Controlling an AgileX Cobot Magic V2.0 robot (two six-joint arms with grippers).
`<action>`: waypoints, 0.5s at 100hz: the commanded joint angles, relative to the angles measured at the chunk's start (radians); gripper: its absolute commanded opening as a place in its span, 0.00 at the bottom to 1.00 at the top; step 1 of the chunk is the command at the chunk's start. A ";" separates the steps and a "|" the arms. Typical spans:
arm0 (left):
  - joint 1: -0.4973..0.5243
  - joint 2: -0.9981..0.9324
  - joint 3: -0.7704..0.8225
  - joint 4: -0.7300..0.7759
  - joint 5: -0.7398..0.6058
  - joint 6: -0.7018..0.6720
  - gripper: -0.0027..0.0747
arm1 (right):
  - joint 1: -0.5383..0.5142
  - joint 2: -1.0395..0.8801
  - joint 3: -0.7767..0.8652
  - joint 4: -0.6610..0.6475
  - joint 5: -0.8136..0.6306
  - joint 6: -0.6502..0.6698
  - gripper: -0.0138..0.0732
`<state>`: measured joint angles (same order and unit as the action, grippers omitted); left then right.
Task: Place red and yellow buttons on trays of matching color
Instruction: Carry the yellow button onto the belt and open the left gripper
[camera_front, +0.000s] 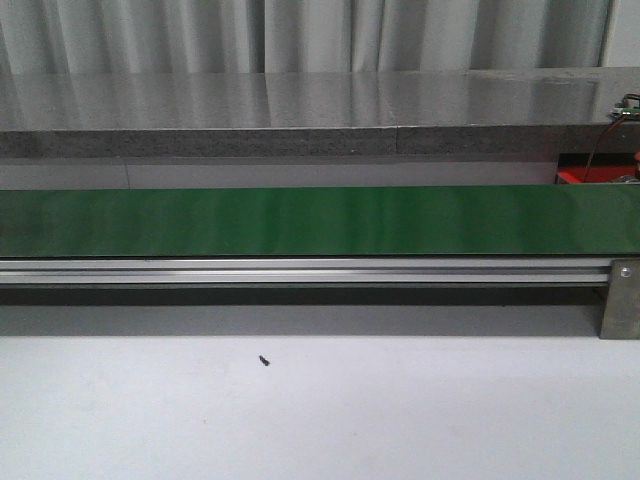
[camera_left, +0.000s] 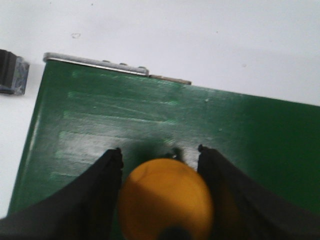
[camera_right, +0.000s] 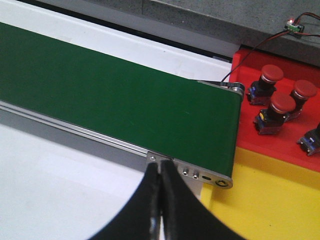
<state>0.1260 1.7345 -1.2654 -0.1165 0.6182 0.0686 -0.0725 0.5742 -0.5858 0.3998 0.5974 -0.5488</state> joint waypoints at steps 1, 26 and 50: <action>-0.007 -0.054 -0.026 -0.001 -0.028 0.011 0.73 | -0.002 0.000 -0.024 0.021 -0.071 0.002 0.05; -0.034 -0.139 -0.026 -0.021 -0.037 0.011 0.87 | -0.002 0.000 -0.024 0.021 -0.072 0.002 0.05; -0.025 -0.244 -0.026 -0.012 -0.100 0.011 0.87 | -0.002 0.000 -0.024 0.021 -0.072 0.002 0.05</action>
<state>0.0944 1.5641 -1.2654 -0.1254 0.6018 0.0790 -0.0725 0.5742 -0.5858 0.3998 0.5974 -0.5488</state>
